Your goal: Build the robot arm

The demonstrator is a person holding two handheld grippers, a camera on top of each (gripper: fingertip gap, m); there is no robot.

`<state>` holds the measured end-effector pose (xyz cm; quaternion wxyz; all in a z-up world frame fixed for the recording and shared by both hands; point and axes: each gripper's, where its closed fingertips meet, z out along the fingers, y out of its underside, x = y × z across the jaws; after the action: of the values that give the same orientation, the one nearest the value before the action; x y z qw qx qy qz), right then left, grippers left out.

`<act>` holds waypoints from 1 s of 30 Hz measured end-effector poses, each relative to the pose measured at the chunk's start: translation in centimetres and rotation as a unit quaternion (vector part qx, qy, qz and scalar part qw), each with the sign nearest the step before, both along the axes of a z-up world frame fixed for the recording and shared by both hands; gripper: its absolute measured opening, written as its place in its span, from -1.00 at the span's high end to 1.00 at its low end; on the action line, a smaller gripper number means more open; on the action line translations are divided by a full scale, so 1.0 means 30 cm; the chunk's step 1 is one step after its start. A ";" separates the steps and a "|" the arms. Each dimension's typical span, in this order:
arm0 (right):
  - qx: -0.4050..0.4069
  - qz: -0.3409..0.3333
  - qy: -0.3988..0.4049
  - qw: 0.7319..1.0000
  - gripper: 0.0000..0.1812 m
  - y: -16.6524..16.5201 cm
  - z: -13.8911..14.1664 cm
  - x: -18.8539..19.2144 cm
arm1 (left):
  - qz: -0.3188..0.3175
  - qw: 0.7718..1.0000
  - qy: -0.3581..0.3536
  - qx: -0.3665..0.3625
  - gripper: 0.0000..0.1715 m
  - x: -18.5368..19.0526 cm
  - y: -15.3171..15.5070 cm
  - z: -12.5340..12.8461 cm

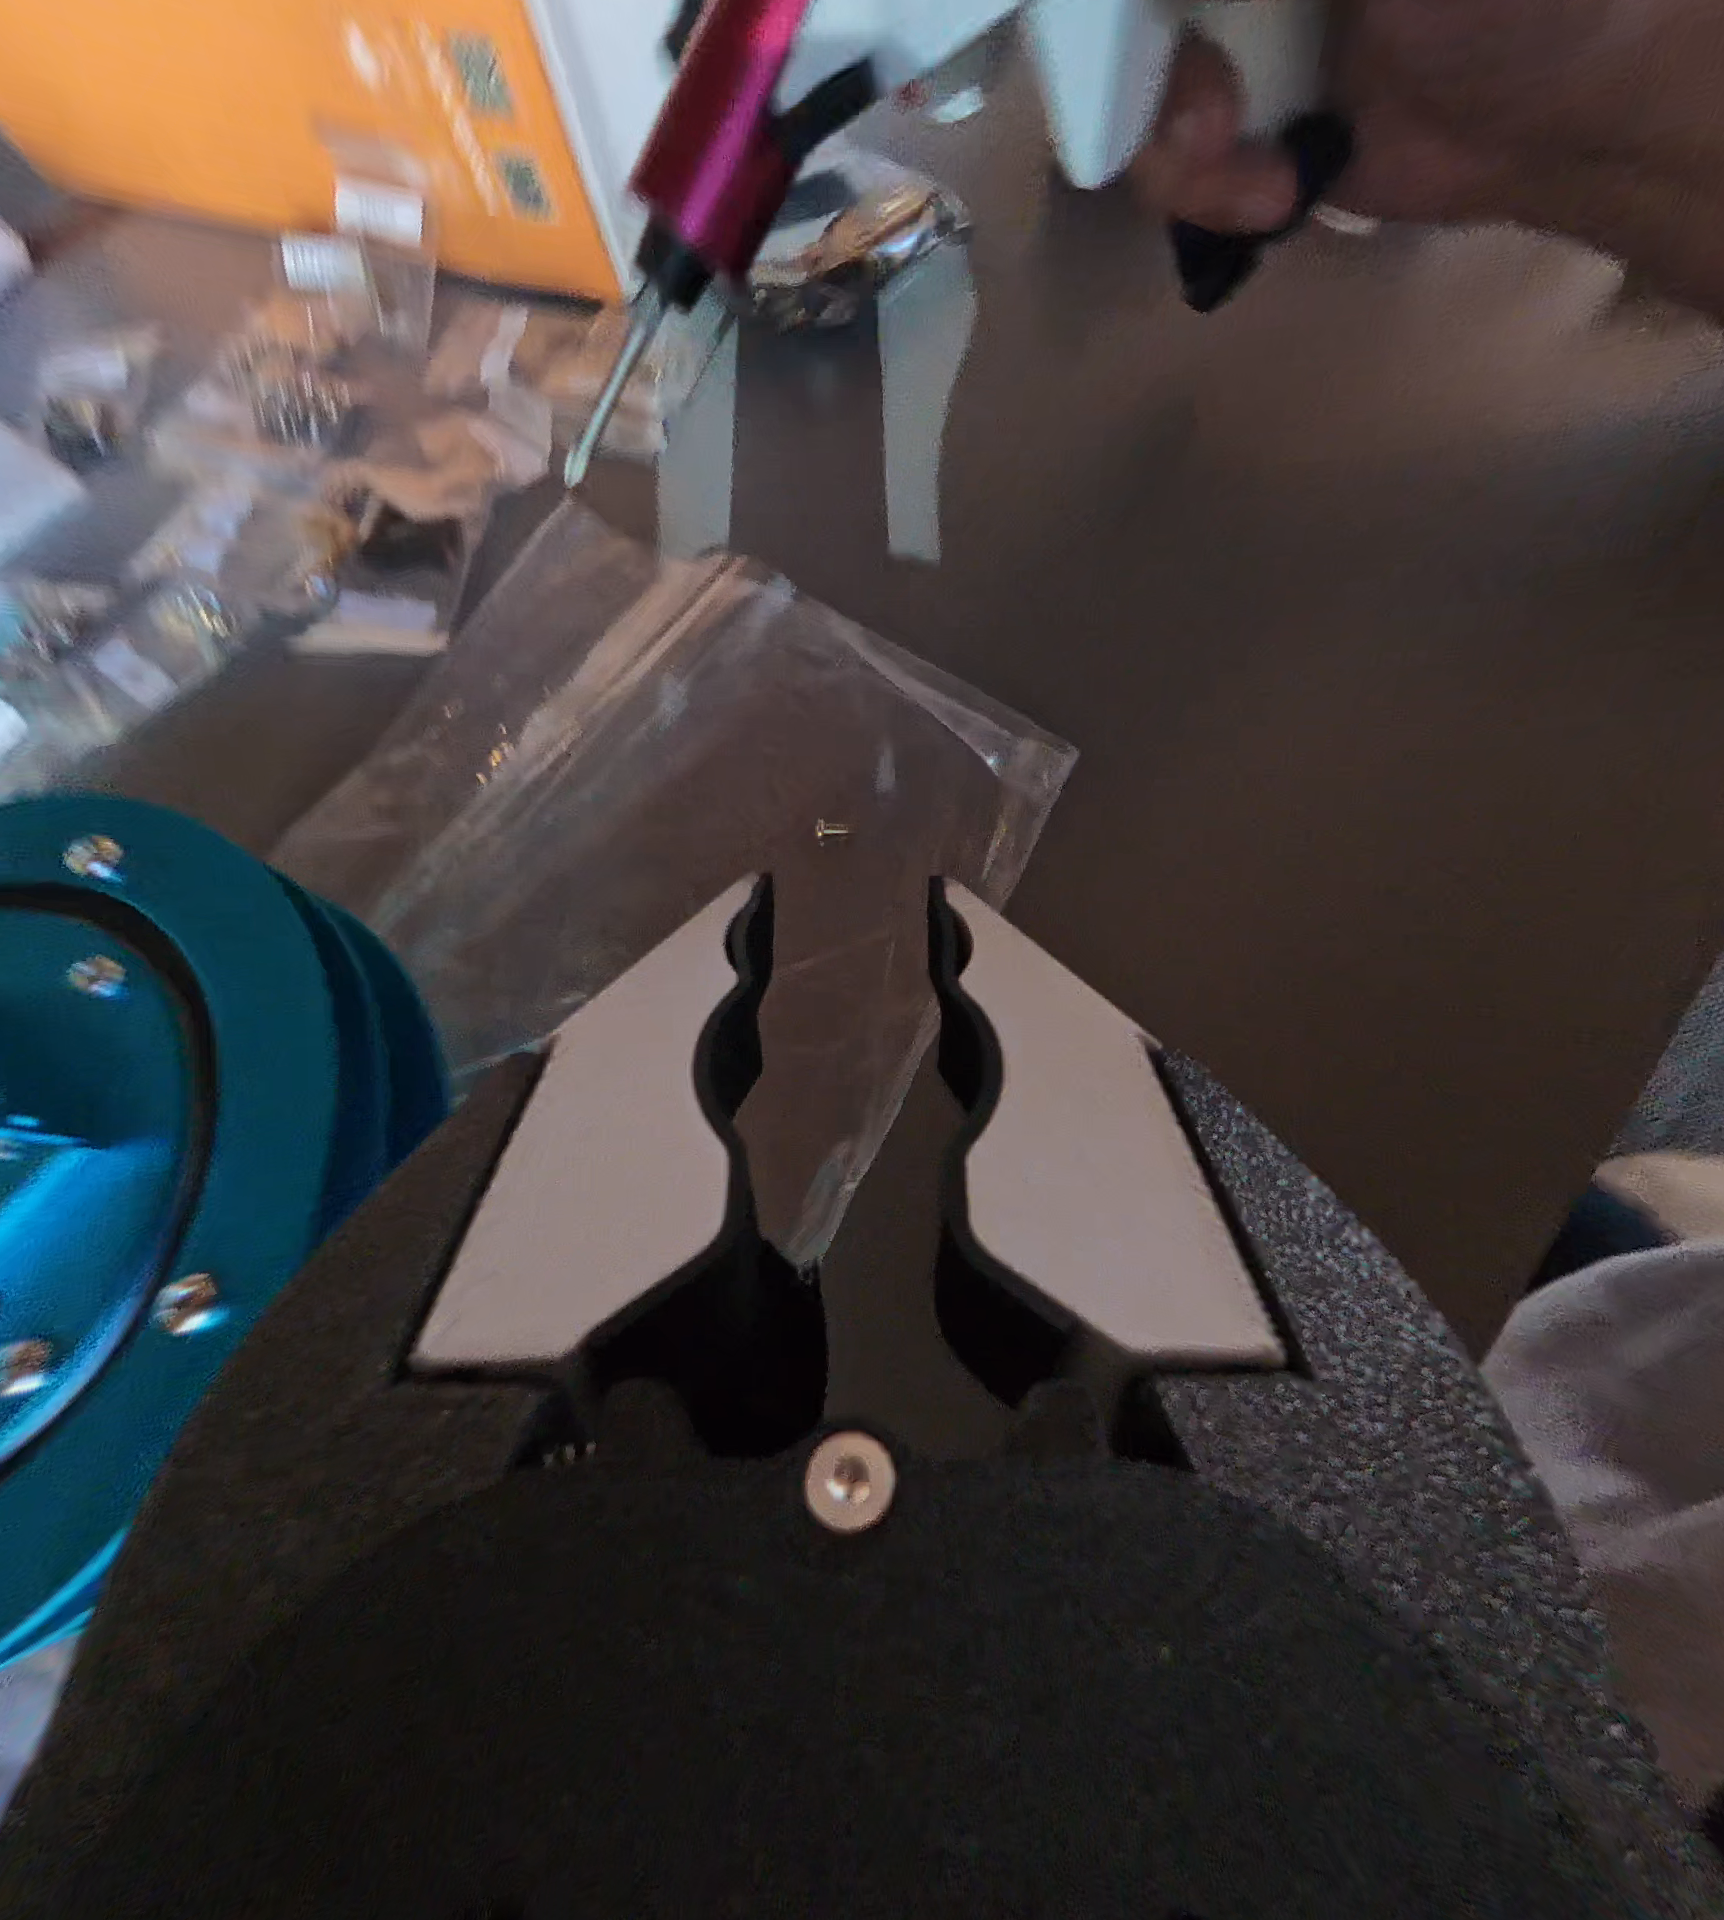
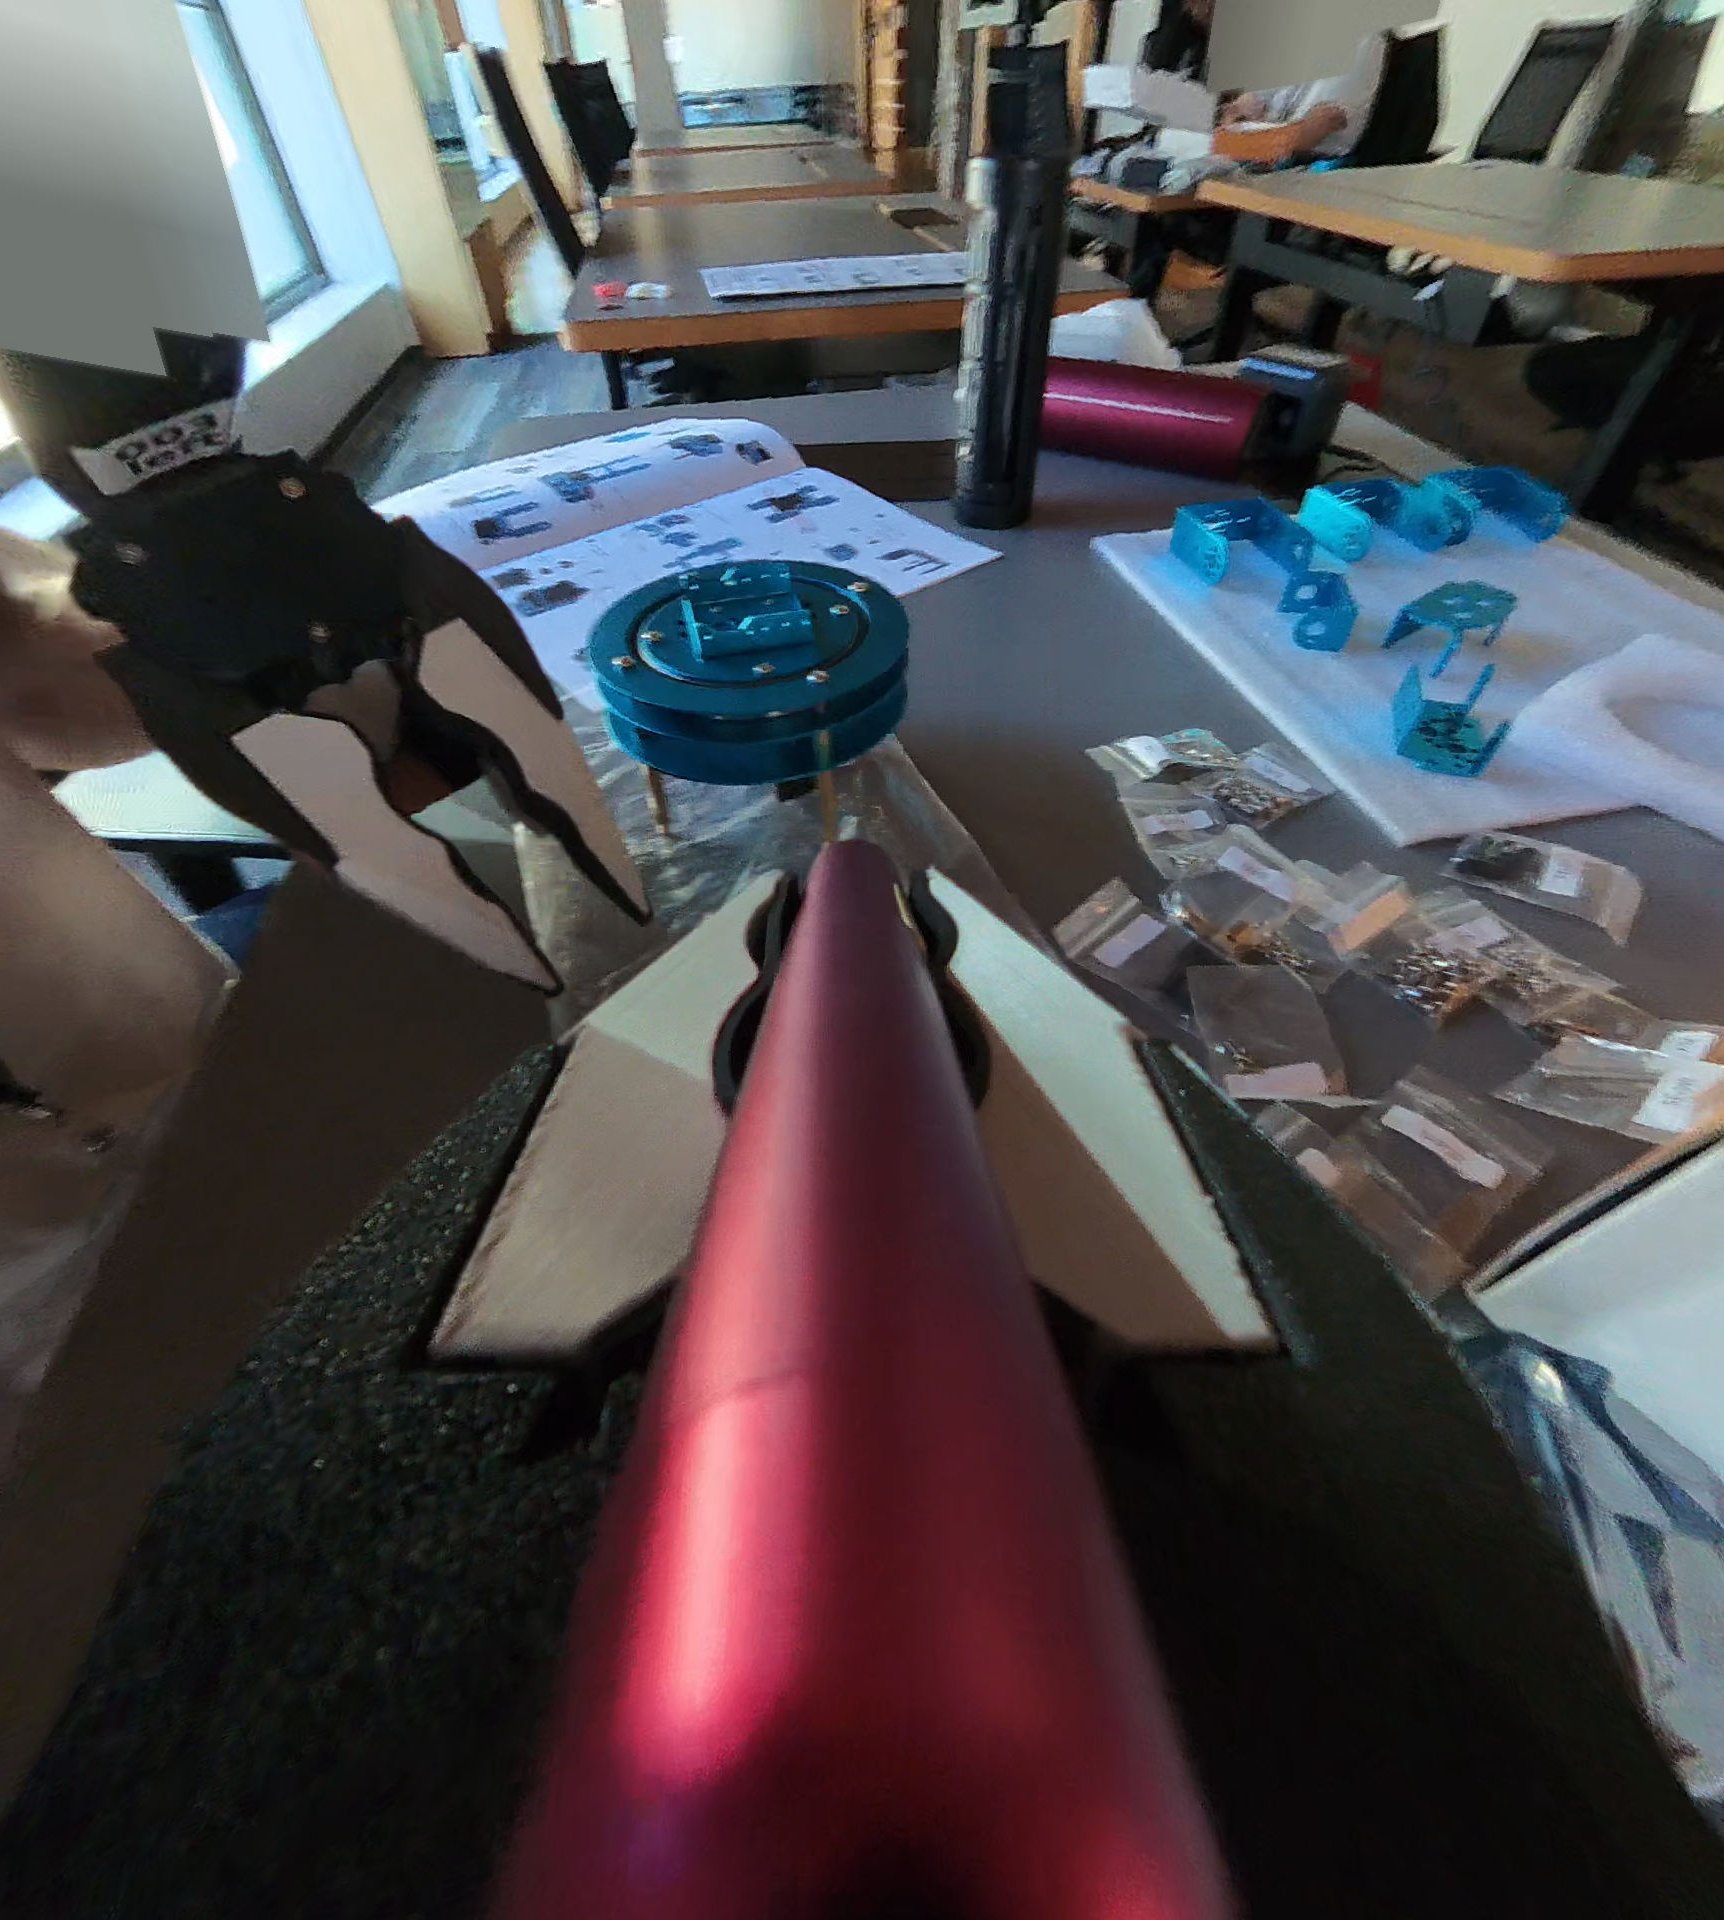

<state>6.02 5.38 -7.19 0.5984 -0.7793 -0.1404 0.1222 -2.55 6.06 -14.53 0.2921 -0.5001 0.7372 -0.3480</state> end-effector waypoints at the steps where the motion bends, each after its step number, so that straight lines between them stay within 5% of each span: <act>1: 0.011 -0.017 -0.007 1.000 0.76 -0.003 0.004 0.011 | 0.022 0.999 0.019 -0.035 0.66 0.015 -0.006 -0.012; 4: 0.051 -0.068 -0.033 0.996 0.79 -0.017 0.037 0.047 | 0.080 0.989 0.035 -0.118 0.71 0.059 -0.027 -0.033; 15: 0.050 -0.089 0.048 0.994 0.77 -0.008 -0.008 0.112 | 0.160 0.979 0.080 -0.099 0.81 0.094 -0.011 -0.116; 30: 0.053 -0.061 0.085 0.993 0.77 -0.018 0.011 0.095 | 0.045 0.994 0.100 0.019 0.98 0.148 -0.028 -0.126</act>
<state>8.85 4.83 -6.86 0.6549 -0.7404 -0.0470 0.1439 1.89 5.21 -18.32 0.2419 -0.5596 0.7457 -0.2688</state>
